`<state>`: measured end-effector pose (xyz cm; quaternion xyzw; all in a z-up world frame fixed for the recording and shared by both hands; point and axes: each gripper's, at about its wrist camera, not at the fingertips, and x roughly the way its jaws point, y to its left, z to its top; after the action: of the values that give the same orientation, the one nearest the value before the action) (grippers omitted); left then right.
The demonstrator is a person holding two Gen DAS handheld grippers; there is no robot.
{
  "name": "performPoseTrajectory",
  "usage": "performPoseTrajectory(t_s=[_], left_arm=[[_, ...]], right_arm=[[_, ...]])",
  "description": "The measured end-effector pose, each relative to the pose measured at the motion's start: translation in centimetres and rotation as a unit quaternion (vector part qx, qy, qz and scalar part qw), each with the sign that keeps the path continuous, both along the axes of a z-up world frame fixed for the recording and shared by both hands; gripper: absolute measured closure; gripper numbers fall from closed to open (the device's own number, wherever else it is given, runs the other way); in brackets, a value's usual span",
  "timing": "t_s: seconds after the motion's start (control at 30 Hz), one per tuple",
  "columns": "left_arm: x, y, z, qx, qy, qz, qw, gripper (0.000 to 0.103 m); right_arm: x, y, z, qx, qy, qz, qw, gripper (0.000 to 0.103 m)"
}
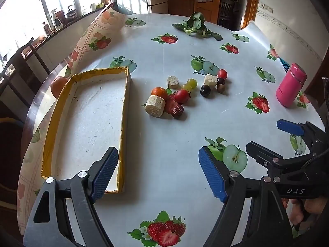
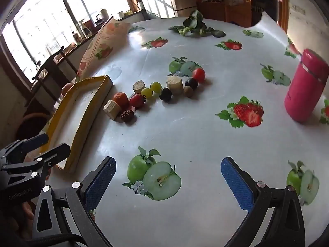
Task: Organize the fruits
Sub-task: 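Move both tools toward the cluster of small foods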
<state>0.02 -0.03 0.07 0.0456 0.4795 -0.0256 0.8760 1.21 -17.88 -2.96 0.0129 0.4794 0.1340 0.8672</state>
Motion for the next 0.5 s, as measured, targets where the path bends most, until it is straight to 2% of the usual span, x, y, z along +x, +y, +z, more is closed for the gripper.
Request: performPoseTrajectory(t_s=[0.1, 0.2, 0.3, 0.5], left_arm=[[0.1, 0.0, 0.3, 0.002, -0.006, -0.004, 1.0000, 0.022], [0.1, 0.5, 0.5, 0.000, 0.003, -0.001, 1.0000, 0.022], [0.3, 0.4, 0.6, 0.004, 0.005, 0.009, 0.9999, 0.022], [0.3, 1.0, 0.4, -0.003, -0.002, 0.005, 1.0000, 0.022]], right_arm=[[0.7, 0.8, 1.0, -0.034, -0.014, 0.058, 0.998, 0.000], [1.6, 0.9, 1.5, -0.048, -0.023, 0.086, 0.995, 0.000], [2.1, 0.5, 2.0, -0.036, -0.026, 0.102, 0.994, 0.000], [2.7, 0.6, 2.3, -0.050, -0.037, 0.110, 0.992, 0.000]])
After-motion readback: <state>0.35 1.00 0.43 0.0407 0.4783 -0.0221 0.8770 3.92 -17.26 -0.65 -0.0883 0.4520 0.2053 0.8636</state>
